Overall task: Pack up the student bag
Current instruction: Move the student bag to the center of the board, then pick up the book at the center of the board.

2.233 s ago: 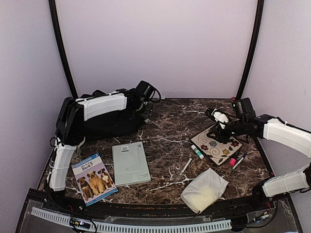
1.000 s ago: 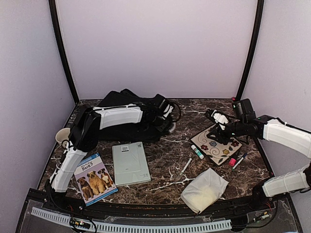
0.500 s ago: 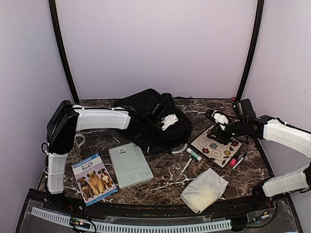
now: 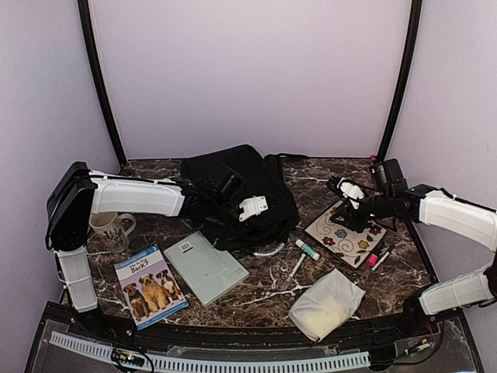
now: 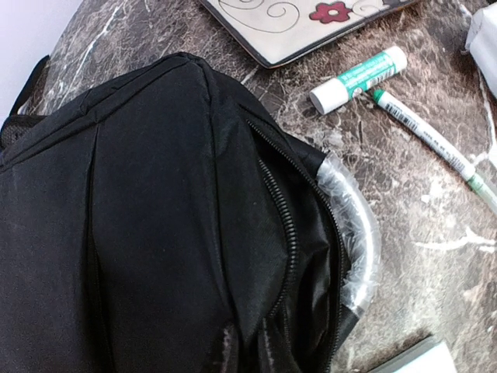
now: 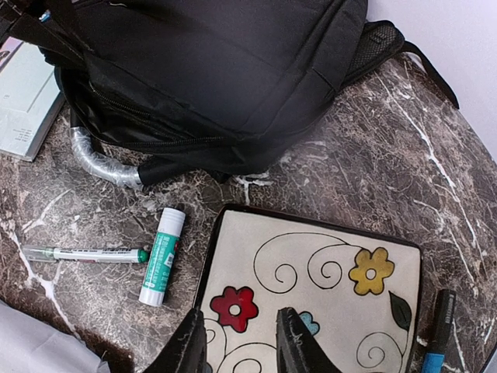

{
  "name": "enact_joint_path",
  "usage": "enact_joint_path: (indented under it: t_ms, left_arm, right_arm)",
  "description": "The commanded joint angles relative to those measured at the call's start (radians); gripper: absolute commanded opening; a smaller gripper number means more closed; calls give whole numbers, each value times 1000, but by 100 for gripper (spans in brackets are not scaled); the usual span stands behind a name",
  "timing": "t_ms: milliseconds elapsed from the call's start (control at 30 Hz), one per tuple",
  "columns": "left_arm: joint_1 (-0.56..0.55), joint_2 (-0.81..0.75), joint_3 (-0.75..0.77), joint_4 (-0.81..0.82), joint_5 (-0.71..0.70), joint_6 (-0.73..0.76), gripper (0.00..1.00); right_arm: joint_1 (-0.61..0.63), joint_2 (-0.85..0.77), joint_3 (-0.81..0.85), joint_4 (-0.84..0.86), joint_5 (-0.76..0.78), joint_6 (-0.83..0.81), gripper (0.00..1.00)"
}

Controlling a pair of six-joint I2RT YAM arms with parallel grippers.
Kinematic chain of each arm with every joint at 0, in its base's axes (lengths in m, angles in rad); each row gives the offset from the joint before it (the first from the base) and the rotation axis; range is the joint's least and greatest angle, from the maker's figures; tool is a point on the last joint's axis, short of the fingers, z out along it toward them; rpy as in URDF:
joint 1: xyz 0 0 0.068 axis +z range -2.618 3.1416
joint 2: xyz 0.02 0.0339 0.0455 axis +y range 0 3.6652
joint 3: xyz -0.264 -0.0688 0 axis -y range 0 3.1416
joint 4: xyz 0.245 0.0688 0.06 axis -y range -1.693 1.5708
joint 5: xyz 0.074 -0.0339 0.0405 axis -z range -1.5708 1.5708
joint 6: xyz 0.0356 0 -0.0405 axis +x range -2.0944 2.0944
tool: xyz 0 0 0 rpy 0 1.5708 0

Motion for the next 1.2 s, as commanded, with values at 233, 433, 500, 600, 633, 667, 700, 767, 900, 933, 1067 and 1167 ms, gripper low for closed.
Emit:
enact_joint_path:
  t_ms: [233, 433, 500, 600, 633, 667, 700, 767, 900, 933, 1067, 1167]
  left_arm:
    - [5, -257, 49, -290, -243, -441, 65]
    - [5, -503, -107, -444, -352, -771, 75]
    - [7, -572, -178, -467, -356, -886, 77]
    - [27, -607, -254, -545, -364, -1029, 79]
    - [31, -608, -277, -557, -362, -1057, 79]
    - [31, -609, -309, -561, -357, -1089, 79]
    - [31, -611, -335, -549, -338, -1123, 79]
    - [31, -619, -384, -504, -278, -1176, 77]
    - [31, -653, -472, -426, -214, -1326, 78]
    - [31, -664, -503, -394, -207, -1356, 78]
    - [30, -687, -604, -310, -240, -1465, 82]
    - [31, -670, -628, -287, -263, -1509, 83]
  right_arm:
    - [-3, 23, 208, -146, -190, 42, 35]
    - [50, 167, 506, -325, -221, 34, 37]
    - [85, 193, 539, -298, -222, 51, 37]
    - [171, 260, 563, -255, -186, 89, 38]
    - [201, 300, 589, -258, -180, 91, 38]
    - [231, 341, 615, -263, -184, 95, 38]
    - [258, 382, 637, -272, -189, 103, 38]
    - [307, 458, 659, -269, -234, 128, 37]
    - [398, 565, 654, -274, -319, 177, 34]
    - [415, 575, 637, -270, -315, 177, 34]
    - [456, 586, 523, -179, -332, 221, 34]
    - [495, 624, 487, -160, -337, 224, 34]
